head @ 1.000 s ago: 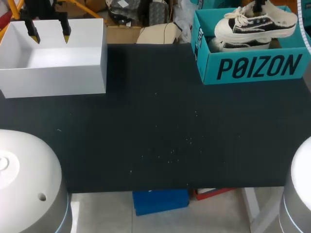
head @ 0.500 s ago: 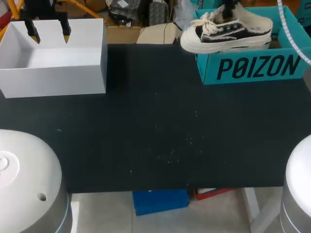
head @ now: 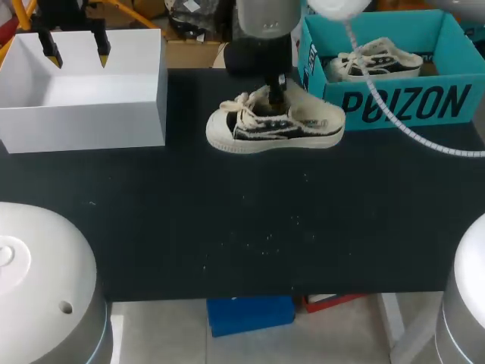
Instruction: Take the shoe out of the shoebox, open the shoe tongue, remove and reinsert the insole, then place the shoe into the shoebox
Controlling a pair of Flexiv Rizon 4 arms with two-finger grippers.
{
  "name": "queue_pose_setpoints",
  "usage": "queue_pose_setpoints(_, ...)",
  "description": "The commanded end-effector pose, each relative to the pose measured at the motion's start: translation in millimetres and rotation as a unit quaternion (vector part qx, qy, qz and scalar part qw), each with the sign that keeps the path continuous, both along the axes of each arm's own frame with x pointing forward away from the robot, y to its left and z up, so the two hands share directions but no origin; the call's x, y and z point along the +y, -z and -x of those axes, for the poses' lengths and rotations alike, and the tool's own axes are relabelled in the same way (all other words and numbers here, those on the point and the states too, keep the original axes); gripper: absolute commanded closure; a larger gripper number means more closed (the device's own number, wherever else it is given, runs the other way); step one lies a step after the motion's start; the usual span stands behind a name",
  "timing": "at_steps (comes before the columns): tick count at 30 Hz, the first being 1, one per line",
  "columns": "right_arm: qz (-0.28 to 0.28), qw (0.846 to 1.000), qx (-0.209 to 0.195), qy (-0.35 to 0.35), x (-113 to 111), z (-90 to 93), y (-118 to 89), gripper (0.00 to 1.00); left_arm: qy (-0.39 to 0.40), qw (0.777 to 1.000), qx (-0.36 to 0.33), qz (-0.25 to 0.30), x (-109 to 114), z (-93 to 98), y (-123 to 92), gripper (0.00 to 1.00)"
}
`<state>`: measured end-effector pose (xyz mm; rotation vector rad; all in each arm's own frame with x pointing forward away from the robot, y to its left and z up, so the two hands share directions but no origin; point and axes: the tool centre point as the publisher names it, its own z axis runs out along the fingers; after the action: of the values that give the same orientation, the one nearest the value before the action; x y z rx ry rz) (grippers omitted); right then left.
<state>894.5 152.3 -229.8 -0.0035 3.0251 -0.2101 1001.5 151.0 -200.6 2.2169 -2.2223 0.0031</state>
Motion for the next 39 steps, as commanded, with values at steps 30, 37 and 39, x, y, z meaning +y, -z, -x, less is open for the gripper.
queue_pose_setpoints(30,-0.032,0.999,0.011,0.001,71.9,10.6,134.7,0.00,-0.001,1.000,0.001,-0.001,-0.5,0.4,-0.4,0.00)
queue_pose_setpoints(37,-0.098,0.995,0.000,-0.029,60.7,18.4,86.5,0.00,-0.001,1.000,0.001,-0.001,-0.5,0.4,-0.4,0.00)
queue_pose_setpoints(39,-0.151,0.987,-0.007,-0.064,58.7,22.2,75.9,0.00,-0.001,1.000,0.001,-0.001,-0.5,0.4,-0.4,0.00)
